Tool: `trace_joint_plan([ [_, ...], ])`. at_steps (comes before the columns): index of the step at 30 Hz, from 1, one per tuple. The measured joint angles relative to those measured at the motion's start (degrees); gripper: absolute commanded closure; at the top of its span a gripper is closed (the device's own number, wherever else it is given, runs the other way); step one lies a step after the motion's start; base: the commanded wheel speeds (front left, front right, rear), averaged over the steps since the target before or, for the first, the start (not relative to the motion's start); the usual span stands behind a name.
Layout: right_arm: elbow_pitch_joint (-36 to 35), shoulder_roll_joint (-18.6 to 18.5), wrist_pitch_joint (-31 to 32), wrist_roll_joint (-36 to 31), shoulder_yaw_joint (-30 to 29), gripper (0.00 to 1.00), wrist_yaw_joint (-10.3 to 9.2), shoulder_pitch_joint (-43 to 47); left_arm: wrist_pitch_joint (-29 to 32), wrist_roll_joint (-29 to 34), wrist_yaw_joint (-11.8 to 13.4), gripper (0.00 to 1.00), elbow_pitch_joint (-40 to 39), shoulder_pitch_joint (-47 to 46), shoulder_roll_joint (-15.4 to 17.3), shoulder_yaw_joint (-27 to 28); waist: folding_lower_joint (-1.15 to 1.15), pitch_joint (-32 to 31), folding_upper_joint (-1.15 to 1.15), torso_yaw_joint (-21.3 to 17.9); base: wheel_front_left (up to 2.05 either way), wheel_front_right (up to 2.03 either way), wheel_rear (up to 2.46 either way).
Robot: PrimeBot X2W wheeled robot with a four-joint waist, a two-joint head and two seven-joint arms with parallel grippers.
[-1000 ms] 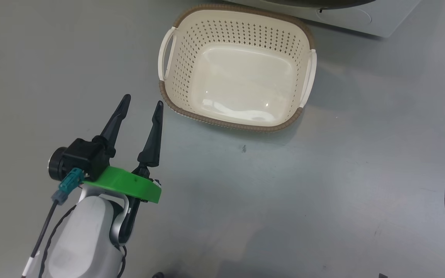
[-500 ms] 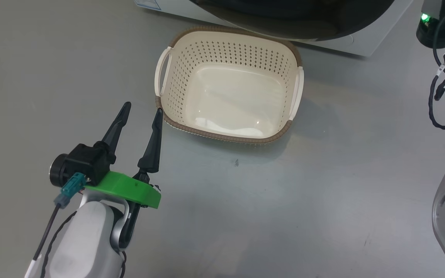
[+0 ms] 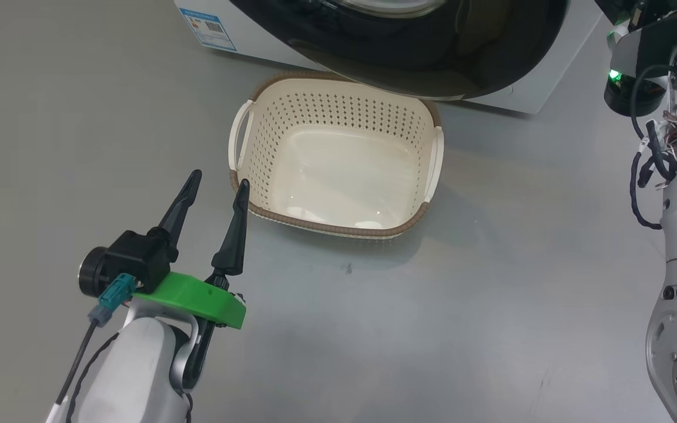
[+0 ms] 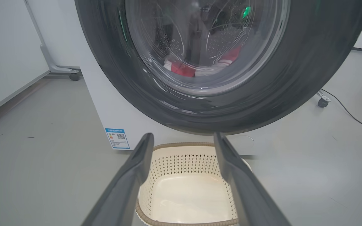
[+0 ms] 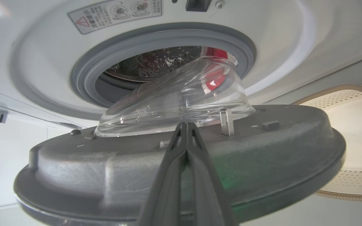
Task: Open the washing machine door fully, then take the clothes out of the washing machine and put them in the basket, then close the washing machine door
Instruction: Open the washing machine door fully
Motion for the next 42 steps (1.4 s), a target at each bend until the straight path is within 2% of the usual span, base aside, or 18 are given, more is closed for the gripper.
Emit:
trace_joint_plan([
  [15, -2.23, 0.37, -0.34, 0.76, 0.91, 1.00, 0.26, 0.76, 0.00, 1.03, 0.00, 0.00, -0.08, 0.45, 0.01, 0.15, 0.00, -0.98, 0.00, -1.07, 0.00, 0.00, 0.00],
  [17, -3.26, 0.25, -1.88, -1.32, 2.19, 1.00, 2.55, 0.91, 0.00, 1.03, 0.00, 0.00, -0.05, 0.45, 0.01, 0.23, 0.00, -1.20, 0.00, -1.17, 0.00, 0.00, 0.00],
  [18, -3.26, 0.25, -1.88, -1.32, 2.19, 1.00, 2.55, 0.91, 0.00, 1.03, 0.00, 0.00, -0.05, 0.45, 0.01, 0.23, 0.00, -1.20, 0.00, -1.17, 0.00, 0.00, 0.00],
  [20, -4.83, -1.14, -3.54, -5.59, 4.87, 1.00, 5.37, 1.64, 0.00, 1.03, 0.00, 0.00, -0.01, 0.46, 0.02, 0.41, 0.00, -1.58, 0.00, -1.29, 0.00, 0.00, 0.00],
  [27, -8.34, -6.66, -9.55, -17.47, 11.26, 1.00, 13.24, 5.47, 0.00, 1.05, 0.04, 0.00, 0.25, 1.12, 0.02, 1.37, 0.00, -3.47, 0.00, -1.85, 0.00, 0.00, 0.00],
  [35, -13.30, -9.92, -17.97, -27.40, 16.11, 1.00, 13.68, 12.80, 0.00, 1.38, 0.26, 0.00, 0.73, 2.98, 0.05, 2.76, 0.00, -6.53, 0.00, -3.10, 0.00, 0.00, 0.00],
  [42, -16.95, -10.56, -25.95, -32.11, 17.82, 1.00, 13.68, 20.63, 0.00, 1.66, 0.80, 0.00, 1.07, 4.88, 0.08, 4.14, 0.00, -9.39, 0.00, -4.85, 0.00, 0.00, 0.00],
])
